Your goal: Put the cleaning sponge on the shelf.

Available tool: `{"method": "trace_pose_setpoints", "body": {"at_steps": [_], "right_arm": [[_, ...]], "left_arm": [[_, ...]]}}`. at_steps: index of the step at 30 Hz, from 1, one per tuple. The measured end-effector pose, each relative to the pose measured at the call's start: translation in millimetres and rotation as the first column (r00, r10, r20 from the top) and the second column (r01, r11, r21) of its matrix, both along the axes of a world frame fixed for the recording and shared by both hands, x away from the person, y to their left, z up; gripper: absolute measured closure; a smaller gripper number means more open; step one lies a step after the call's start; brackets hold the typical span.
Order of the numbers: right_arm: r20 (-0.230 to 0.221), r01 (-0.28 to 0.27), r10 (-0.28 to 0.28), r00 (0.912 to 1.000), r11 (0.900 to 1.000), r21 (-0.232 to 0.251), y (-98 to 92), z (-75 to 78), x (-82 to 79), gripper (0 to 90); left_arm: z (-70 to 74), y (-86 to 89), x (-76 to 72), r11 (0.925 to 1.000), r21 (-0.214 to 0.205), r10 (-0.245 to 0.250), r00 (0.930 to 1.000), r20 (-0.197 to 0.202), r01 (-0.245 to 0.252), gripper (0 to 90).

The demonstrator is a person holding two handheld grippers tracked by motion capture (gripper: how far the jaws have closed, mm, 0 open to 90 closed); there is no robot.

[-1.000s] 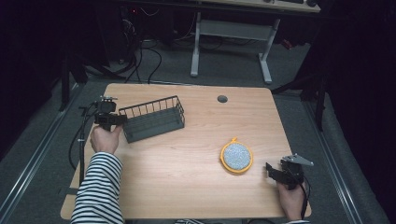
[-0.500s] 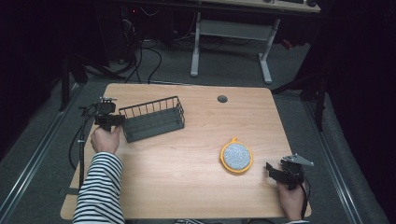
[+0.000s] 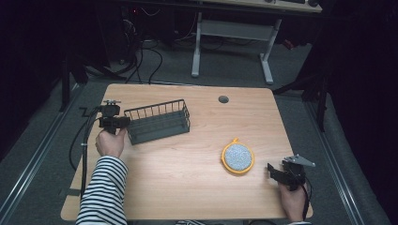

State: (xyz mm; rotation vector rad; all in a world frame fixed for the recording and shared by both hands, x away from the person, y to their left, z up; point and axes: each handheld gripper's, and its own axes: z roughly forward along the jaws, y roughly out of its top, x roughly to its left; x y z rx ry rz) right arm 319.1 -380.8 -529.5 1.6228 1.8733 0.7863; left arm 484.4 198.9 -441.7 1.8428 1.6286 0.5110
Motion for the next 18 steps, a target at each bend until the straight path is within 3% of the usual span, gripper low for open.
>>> {"method": "trace_pose_setpoints", "body": {"at_steps": [18], "right_arm": [[-0.002, -0.001, 0.001, 1.0, 1.0, -0.001, 0.0, 0.1, 0.0, 33.0]], "left_arm": [[-3.4, -32.3, -8.7, 0.9975, -0.036, -0.06, 0.9978, 0.028, 0.061, 70.0]]}}
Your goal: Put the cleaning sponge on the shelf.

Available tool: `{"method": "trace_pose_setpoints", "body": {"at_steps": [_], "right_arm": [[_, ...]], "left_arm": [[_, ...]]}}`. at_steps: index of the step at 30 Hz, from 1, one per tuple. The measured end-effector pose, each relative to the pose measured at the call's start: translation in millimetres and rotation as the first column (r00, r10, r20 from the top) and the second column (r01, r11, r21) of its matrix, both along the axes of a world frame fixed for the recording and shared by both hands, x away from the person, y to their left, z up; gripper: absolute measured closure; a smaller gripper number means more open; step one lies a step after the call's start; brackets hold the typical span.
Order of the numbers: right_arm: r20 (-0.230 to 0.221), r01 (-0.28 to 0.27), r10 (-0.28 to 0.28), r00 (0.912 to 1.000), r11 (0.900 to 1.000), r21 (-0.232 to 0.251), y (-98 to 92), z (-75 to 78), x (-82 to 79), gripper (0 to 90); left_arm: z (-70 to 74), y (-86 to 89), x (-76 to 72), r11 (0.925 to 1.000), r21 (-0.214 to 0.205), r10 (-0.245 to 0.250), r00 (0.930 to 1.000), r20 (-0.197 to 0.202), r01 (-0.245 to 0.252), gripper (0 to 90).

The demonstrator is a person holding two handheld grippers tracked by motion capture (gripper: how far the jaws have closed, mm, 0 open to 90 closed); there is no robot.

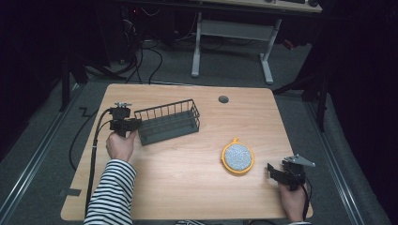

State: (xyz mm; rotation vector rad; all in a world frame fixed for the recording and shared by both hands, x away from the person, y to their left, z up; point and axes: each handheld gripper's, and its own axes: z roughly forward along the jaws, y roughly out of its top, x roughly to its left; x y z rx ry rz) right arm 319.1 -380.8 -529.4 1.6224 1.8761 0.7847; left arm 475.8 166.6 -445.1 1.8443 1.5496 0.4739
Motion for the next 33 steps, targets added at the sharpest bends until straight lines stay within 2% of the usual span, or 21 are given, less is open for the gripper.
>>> {"method": "trace_pose_setpoints", "body": {"at_steps": [16, 25, 33], "right_arm": [[0.001, 0.0, 0.0, 1.0, 1.0, 0.001, 0.1, -0.1, -0.1, 32.8], [0.001, 0.0, 0.0, 1.0, 1.0, 0.001, 0.1, -0.1, 0.0, 32.8], [0.001, 0.0, 0.0, 1.0, 1.0, 0.001, 0.1, -0.1, 0.0, 32.8]], "left_arm": [[-1.2, -25.5, -15.0, 0.9984, -0.007, -0.056, 0.9983, 0.017, 0.056, 68.0], [-0.6, -41.1, -27.3, 0.9951, 0.013, -0.098, 0.9948, 0.027, 0.098, 67.3], [-2.3, -52.3, -34.9, 0.9921, -0.007, -0.125, 0.9913, 0.041, 0.125, 66.8]]}}
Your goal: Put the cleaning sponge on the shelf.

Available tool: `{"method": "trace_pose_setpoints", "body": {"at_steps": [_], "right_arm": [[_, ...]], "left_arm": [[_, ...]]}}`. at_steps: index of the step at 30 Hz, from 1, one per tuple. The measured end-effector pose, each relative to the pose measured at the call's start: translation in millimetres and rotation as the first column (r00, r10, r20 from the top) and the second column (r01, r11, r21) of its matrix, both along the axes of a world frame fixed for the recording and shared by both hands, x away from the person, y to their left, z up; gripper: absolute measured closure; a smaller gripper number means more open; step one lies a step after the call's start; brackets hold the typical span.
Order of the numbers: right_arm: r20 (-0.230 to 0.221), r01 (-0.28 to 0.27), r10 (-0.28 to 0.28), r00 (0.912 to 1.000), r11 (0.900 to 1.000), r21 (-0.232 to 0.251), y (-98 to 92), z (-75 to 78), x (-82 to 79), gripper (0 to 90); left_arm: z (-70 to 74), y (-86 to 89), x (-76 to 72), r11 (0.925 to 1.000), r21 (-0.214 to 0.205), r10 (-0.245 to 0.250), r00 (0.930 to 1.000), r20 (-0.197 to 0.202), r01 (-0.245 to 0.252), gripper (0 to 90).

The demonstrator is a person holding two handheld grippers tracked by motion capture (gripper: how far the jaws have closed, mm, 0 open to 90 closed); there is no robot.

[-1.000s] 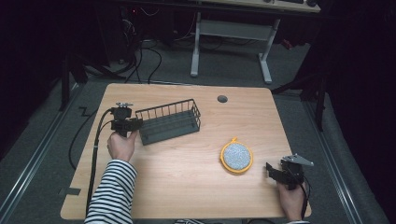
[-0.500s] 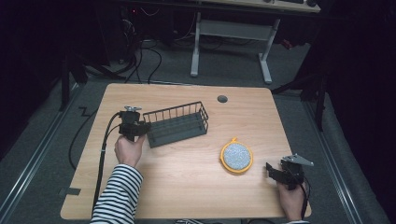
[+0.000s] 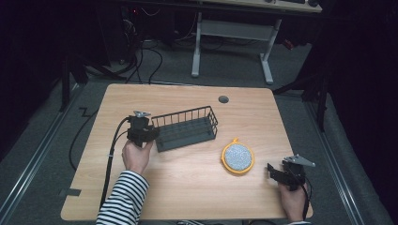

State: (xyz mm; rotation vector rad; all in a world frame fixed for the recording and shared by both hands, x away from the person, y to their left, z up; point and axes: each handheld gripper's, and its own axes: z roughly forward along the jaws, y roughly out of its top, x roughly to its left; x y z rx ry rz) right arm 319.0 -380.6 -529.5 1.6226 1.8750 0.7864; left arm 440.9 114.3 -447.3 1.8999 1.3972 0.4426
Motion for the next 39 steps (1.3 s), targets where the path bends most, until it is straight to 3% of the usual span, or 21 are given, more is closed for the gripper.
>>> {"method": "trace_pose_setpoints", "body": {"at_steps": [14, 17, 22, 27, 30, 35, 39], "right_arm": [[-0.001, 0.0, 0.0, 1.0, 1.0, -0.001, 0.0, 0.1, 0.0, 32.8], [0.0, 0.0, 0.0, 1.0, 1.0, 0.0, 0.0, 0.0, 0.0, 32.8], [-0.001, 0.0, 0.0, 1.0, 1.0, 0.0, 0.0, 0.1, 0.0, 32.7], [0.003, -0.005, 0.005, 1.0, 1.0, -0.001, -0.3, -0.1, 0.5, 33.1], [-0.002, -0.006, 0.006, 1.0, 1.0, 0.003, 0.3, 0.0, 0.5, 32.2], [-0.007, -0.049, 0.049, 0.9988, 0.9988, 0.002, 1.4, -0.4, 3.3, 26.7], [-0.025, -0.068, 0.068, 0.9974, 0.9977, 0.006, 0.7, 1.5, 4.1, 30.7]], "left_arm": [[-0.7, -5.2, -5.6, 0.9995, -0.014, -0.027, 0.9996, 0.001, 0.027, 65.1], [-1.2, -4.3, -4.8, 0.9997, -0.012, -0.022, 0.9997, 0.001, 0.022, 58.3], [5.0, 1.3, -9.1, 0.9994, -0.028, -0.02, 0.9991, 0.038, 0.021, 43.9], [14.5, 16.6, -22.9, 0.9984, -0.053, -0.012, 0.9953, 0.096, 0.018, 37.7], [13.4, 30.6, -33.8, 0.9976, -0.067, -0.006, 0.9937, 0.112, 0.013, 37.0], [0.2, 52.9, -51.8, 0.9971, -0.076, 0.013, 0.9936, 0.112, -0.005, 35.9], [-18.4, 68.2, -66.9, 0.9972, -0.071, 0.032, 0.9944, 0.101, -0.025, 35.3]]}}
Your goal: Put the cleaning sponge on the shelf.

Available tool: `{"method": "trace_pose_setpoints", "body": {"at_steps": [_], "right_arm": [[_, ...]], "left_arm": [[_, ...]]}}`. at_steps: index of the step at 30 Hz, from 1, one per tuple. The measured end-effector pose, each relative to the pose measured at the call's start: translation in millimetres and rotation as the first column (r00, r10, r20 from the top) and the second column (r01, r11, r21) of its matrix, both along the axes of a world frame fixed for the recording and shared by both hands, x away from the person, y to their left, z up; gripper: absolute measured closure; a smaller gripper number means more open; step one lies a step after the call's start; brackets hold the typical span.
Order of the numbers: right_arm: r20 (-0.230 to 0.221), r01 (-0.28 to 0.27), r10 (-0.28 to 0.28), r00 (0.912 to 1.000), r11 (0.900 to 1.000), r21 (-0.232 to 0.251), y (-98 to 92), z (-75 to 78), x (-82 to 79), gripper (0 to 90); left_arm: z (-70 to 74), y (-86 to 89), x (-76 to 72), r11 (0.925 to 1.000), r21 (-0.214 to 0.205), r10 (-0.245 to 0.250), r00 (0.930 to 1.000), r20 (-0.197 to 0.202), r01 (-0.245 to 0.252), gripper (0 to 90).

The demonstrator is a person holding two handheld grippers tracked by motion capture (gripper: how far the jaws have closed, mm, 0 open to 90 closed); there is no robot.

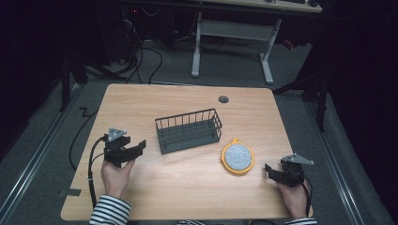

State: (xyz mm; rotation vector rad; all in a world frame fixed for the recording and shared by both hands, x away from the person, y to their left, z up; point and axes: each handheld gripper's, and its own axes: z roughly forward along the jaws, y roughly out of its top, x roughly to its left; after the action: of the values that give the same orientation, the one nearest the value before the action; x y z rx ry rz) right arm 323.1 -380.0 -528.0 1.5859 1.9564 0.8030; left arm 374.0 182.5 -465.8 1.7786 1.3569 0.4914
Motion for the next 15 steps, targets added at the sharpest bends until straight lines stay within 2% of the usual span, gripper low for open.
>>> {"method": "trace_pose_setpoints", "body": {"at_steps": [1, 4, 9, 15], "right_arm": [[-0.015, -0.001, 0.001, 0.9999, 1.0, -0.004, 0.1, 1.9, -0.1, 31.9], [-0.021, -0.009, 0.009, 0.9997, 0.9999, -0.007, 1.5, 2.5, -0.1, 32.2], [-0.032, -0.045, 0.046, 0.9985, 0.9988, 0.021, 5.4, 5.2, 0.8, 38.1], [0.01, -0.072, 0.072, 0.9974, 0.9961, 0.052, 13.2, 14.7, -1.9, 40.5]], "left_arm": [[-3.6, 2.2, -2.2, 1.0, 0.001, 0.005, 1.0, -0.004, -0.005, 35.3], [-19.2, 9.4, -10.3, 0.9997, 0.008, 0.024, 0.9994, -0.025, -0.024, 35.2], [-37.9, 12.1, -18.0, 0.9987, 0.034, 0.041, 0.9981, -0.046, -0.039, 35.0], [-54.7, 9.1, -20.2, 0.9961, 0.076, 0.05, 0.9967, -0.063, -0.045, 34.7]]}}
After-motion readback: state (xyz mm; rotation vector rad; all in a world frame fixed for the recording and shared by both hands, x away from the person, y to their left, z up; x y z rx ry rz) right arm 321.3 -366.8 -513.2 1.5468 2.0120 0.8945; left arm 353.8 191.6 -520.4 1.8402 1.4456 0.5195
